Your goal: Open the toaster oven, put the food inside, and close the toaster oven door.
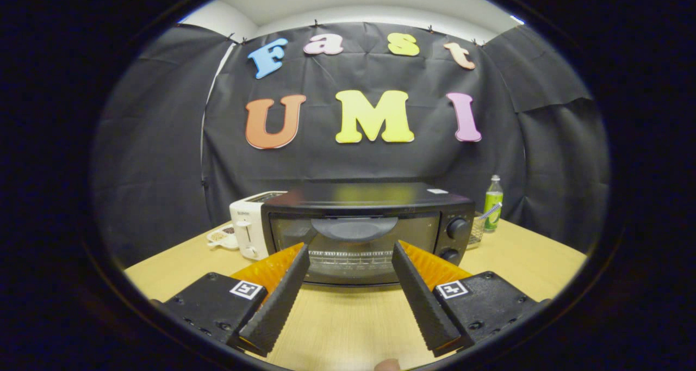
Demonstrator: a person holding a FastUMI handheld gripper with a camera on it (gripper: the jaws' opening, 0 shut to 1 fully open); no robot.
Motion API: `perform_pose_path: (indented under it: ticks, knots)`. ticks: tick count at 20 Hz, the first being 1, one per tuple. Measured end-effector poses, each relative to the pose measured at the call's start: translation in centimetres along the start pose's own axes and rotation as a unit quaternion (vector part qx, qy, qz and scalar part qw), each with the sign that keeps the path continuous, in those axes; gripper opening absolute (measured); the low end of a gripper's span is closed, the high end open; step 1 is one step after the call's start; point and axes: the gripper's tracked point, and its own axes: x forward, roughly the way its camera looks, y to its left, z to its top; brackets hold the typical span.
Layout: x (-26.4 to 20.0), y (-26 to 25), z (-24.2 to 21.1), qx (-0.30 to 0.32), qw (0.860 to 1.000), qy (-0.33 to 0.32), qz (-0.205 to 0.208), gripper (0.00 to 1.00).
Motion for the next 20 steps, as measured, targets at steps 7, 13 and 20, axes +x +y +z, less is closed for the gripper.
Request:
perform_pose_path:
  ticks: [7,13,20]
  knots:
    - [-7.9,-1.8,8.8,0.046,0.998,-0.019,-0.037,1.0]
    - [-14.0,-3.5,14.9,0.021,0.997,-0.027,-0.076,1.0]
    - [-18.1,1.1,18.3,-0.005,0.999,-0.043,-0.023,1.0]
